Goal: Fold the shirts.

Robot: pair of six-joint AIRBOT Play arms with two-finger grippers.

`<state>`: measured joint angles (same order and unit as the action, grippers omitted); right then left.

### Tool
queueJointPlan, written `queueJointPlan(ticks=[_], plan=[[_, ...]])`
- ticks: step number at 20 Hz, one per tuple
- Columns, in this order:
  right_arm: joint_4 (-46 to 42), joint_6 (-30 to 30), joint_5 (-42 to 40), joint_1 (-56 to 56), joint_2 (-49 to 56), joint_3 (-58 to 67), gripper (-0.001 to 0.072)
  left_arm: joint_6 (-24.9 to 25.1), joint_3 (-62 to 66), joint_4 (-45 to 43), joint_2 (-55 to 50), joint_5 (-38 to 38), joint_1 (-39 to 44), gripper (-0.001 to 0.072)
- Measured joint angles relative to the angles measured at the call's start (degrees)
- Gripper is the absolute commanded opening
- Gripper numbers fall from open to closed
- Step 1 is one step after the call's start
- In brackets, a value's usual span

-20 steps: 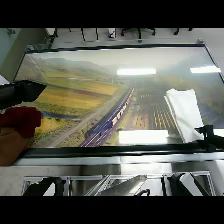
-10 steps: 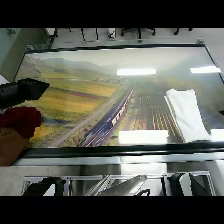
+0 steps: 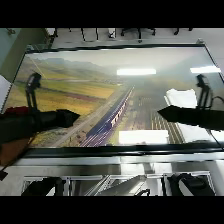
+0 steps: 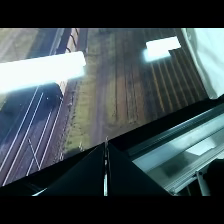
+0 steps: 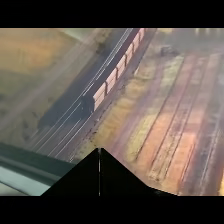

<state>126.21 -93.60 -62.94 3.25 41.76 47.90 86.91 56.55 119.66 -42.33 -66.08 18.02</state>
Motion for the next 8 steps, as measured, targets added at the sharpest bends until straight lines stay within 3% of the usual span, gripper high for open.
queueJointPlan(ticks=[8], plan=[[1.6,1.9,5.2,9.1,1.3,-2.2,0.0027,-2.1,-4.8,0.0,1.4,3.6,1.9,0.0014]])
